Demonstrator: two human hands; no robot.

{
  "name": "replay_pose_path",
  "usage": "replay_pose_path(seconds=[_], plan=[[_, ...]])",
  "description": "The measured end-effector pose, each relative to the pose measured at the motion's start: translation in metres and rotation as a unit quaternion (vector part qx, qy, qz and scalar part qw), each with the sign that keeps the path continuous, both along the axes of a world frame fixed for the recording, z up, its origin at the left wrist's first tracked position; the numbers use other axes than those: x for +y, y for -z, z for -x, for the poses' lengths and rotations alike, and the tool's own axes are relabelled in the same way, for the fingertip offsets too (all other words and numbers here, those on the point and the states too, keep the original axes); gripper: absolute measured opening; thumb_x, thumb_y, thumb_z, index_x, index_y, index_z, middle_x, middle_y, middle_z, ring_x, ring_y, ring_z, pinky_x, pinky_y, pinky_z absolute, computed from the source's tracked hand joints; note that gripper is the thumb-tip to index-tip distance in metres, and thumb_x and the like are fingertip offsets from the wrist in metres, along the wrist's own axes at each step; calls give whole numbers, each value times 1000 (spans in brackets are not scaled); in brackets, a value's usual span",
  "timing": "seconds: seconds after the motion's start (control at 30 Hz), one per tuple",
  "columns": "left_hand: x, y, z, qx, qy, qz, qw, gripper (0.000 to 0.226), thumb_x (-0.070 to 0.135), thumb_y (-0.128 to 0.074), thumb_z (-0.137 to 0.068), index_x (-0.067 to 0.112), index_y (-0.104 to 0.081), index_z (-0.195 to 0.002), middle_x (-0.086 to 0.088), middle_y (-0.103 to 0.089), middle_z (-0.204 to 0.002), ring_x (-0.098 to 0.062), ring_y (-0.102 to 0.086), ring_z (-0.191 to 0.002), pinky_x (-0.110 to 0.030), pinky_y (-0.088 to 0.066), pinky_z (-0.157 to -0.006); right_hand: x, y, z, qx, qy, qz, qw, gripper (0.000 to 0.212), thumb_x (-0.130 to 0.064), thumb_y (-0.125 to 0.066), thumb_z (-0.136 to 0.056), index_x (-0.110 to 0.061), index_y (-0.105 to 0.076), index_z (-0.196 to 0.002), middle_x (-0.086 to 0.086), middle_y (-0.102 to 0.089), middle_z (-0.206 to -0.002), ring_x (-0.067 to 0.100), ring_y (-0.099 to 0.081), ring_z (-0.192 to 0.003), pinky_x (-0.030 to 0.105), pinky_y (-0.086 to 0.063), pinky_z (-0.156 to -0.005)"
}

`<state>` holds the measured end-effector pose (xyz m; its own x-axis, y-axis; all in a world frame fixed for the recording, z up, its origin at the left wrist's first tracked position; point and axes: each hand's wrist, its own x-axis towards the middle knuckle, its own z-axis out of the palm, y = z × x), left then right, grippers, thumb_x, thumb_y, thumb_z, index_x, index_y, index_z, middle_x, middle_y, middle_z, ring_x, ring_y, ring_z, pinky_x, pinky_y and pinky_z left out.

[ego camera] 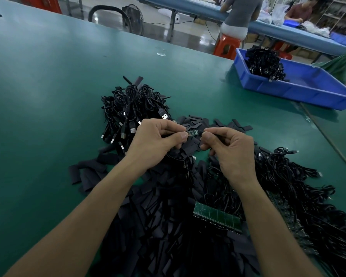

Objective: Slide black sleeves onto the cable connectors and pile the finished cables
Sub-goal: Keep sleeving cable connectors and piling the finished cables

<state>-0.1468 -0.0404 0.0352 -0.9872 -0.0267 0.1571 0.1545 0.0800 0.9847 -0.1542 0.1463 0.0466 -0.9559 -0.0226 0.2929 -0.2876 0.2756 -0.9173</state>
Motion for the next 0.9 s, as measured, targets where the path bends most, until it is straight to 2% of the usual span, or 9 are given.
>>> replay_pose_path(seconds=[0.33,0.5,0.6,0.77,0.9], plan=[[-2,-3,-1,-24,25,-18,999,7,10,-75,-87,16,-74,-90,-2,-78,-80,-7,-70,-65,-11,-47,-55,2,1,1,-20,-16,-3,1000,17,-17,-79,-83,-24,-73,-98,-4,-75,-71,8,-70,-62,17,-52,-58],[-5,-3,0,-36,51,-14,998,9,8,-74,-88,16,-75,-92,1,-77,-79,-6,-69,-68,-12,-48,-60,6,-5,2,-37,-98,-8,994,22,-28,-77,-74,-22,-74,-95,-3,-75,-71,9,-68,-60,18,-52,-57],[-2,-2,-2,-26,70,1,997,14,6,-75,-86,19,-75,-90,2,-77,-80,-8,-72,-75,-15,-53,-71,6,-8,4,-46,-146,-24,988,23,-26,-77,-73,-20,-75,-95,0,-75,-71,10,-69,-61,19,-53,-58],[-2,1,-1,-18,37,22,999,8,19,-78,-86,16,-74,-92,0,-78,-83,-12,-73,-77,-22,-58,-76,2,-3,3,-7,-116,-13,993,15,-17,-77,-80,-19,-74,-94,-9,-73,-68,5,-66,-58,15,-50,-57],[-3,1,0,-38,33,21,999,13,23,-73,-91,11,-74,-86,-3,-76,-76,-15,-70,-70,-20,-57,-69,2,0,2,9,-88,-7,996,13,-10,-75,-85,-21,-74,-91,-9,-72,-66,5,-65,-56,14,-49,-55]])
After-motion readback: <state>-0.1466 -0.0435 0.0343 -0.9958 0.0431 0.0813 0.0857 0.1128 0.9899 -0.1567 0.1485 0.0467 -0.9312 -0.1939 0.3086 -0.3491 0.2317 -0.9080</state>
